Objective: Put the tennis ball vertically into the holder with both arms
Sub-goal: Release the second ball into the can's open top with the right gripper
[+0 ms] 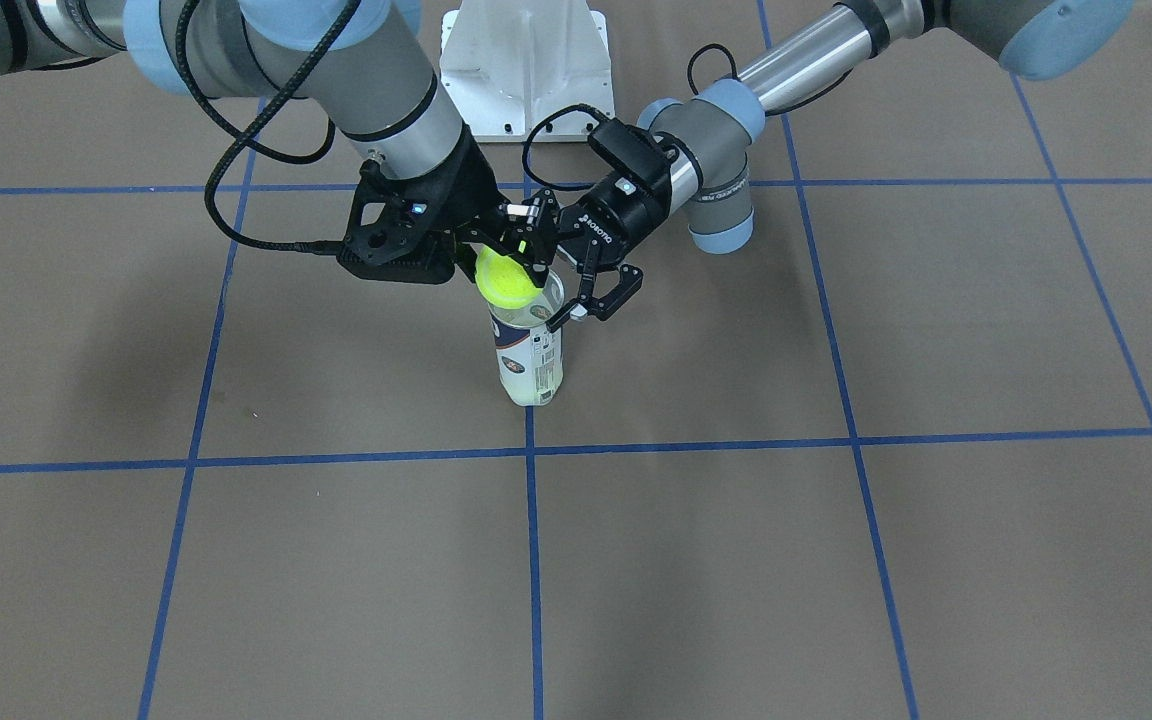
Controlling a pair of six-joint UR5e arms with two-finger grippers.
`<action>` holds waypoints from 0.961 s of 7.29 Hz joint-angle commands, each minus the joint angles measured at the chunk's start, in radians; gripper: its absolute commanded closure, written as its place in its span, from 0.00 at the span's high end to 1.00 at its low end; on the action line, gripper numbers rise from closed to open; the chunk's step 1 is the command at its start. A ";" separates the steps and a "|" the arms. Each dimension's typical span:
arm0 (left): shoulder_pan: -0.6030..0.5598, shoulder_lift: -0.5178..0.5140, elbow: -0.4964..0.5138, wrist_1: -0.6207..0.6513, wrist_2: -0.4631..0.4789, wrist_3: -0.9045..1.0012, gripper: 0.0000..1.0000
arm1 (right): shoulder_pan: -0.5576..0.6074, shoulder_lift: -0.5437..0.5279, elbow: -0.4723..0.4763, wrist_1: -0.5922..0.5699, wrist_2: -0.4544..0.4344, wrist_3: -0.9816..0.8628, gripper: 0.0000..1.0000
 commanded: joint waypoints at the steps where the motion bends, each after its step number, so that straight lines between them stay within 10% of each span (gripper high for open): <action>1: 0.000 0.000 0.000 0.000 0.000 0.000 0.86 | 0.000 0.000 -0.003 0.001 -0.002 -0.001 0.87; 7: 0.001 0.002 0.002 0.000 0.000 0.000 0.86 | 0.001 -0.002 -0.001 0.001 -0.002 -0.002 0.97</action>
